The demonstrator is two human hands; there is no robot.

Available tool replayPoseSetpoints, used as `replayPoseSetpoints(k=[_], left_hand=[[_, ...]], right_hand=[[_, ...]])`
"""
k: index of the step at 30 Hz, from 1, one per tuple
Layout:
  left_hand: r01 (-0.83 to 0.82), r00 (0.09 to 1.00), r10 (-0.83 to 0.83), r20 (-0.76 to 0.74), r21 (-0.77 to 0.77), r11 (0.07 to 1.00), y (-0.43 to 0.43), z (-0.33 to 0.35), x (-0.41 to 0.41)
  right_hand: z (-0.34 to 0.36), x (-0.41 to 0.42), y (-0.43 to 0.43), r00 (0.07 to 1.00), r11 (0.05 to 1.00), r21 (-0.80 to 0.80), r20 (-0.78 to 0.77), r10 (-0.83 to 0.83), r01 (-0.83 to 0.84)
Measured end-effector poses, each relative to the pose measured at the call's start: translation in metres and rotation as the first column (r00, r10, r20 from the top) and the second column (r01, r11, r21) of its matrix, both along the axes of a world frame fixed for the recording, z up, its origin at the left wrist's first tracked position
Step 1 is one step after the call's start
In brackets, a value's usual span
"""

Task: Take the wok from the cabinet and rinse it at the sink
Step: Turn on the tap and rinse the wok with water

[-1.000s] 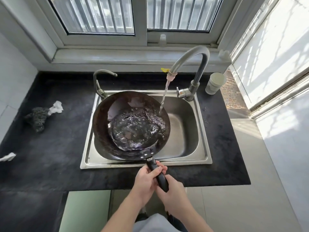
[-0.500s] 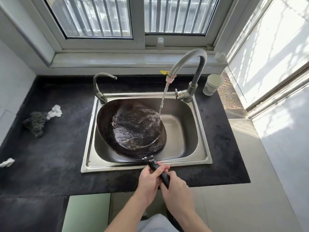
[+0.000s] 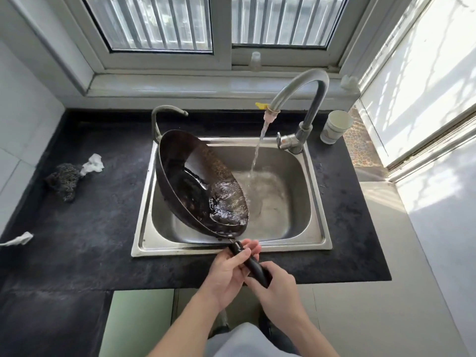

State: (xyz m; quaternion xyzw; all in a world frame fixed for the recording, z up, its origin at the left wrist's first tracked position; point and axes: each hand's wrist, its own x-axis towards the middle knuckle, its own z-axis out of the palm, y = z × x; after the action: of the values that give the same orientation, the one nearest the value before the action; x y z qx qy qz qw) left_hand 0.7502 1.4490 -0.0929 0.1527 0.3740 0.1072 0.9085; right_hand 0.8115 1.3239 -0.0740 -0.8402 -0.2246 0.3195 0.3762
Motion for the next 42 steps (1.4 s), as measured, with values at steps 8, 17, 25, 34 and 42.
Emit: replayPoseSetpoints(k=[8,17,25,34,42], left_hand=[[0.080,0.993,-0.055,-0.101,0.259,0.963,-0.006,0.006,0.002],[0.113,0.974,-0.012,-0.226,0.441,0.891,-0.003,0.005,0.005],[0.043,0.990,0.018,-0.137,0.430,0.902,-0.005,0.000,-0.010],[0.142,0.987,-0.098,-0.129,0.388,0.911,-0.009,-0.003,-0.001],[0.180,0.981,-0.131,-0.144,0.413,0.893,-0.014,0.002,0.024]], right_hand=[[-0.002,0.002,-0.010,0.999,0.997,0.068,0.031,0.021,-0.023],[0.001,-0.016,0.005,0.933,0.976,-0.189,0.319,0.165,-0.107],[-0.003,-0.010,-0.005,0.984,0.993,0.106,-0.162,0.067,-0.050],[-0.015,-0.002,-0.016,0.974,0.981,0.191,-0.217,0.070,-0.029],[-0.018,0.028,-0.022,0.990,0.990,0.109,-0.104,0.099,-0.087]])
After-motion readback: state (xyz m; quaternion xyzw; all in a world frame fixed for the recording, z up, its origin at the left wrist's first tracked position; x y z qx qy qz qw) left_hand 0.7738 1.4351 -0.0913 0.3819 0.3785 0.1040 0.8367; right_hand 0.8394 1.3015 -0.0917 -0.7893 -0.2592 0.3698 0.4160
